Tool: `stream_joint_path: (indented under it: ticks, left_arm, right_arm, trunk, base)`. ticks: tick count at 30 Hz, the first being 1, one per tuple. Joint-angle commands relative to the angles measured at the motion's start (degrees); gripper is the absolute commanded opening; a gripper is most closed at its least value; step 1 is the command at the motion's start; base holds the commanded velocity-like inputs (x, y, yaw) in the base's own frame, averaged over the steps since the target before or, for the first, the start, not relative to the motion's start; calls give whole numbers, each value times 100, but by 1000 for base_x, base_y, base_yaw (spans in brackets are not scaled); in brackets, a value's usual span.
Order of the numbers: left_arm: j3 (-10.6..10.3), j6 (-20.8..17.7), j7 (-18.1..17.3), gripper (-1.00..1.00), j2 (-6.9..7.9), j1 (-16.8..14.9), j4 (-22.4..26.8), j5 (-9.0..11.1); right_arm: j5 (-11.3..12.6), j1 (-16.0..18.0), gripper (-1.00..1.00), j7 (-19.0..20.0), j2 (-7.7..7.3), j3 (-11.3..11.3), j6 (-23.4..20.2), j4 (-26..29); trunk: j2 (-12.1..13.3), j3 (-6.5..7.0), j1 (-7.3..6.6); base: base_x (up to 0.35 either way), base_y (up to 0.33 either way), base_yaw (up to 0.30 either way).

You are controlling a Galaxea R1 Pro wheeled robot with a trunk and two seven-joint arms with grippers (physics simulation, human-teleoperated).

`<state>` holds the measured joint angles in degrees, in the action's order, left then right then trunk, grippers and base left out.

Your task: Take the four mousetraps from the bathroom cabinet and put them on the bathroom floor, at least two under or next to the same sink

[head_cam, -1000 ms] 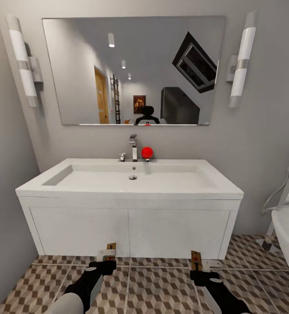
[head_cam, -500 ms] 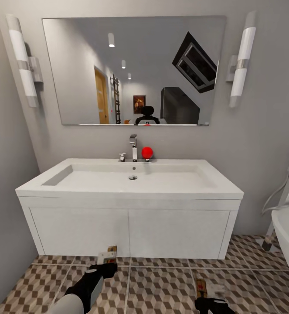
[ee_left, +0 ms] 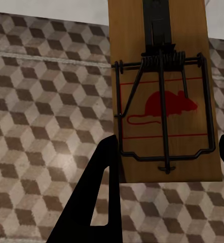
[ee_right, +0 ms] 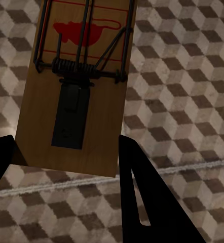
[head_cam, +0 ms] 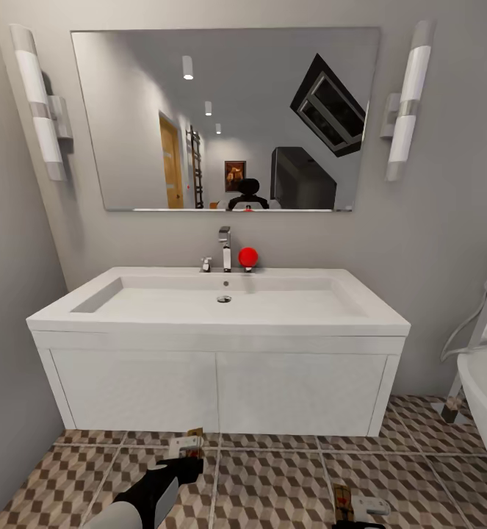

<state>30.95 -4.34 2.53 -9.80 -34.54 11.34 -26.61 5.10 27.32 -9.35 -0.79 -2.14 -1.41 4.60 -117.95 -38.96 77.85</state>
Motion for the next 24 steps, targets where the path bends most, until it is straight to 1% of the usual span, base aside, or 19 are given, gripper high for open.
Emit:
stream_joint_path:
  ticks: [1, 24]
  left_arm:
    - [16, -27, 11, -100, -4, -2, 11, -29]
    - [32, -50, 31, -100, -4, -3, -88, -28]
  right_arm:
    - [73, 1, -100, 4, -1, -23, -9, 7]
    - [44, 1, -100, 6, -3, -31, -8, 6]
  trunk:
    - [-3, -6, -1]
    - [-3, -6, -1]
  base:
    - [-2, 0, 0]
    - [0, 0, 0]
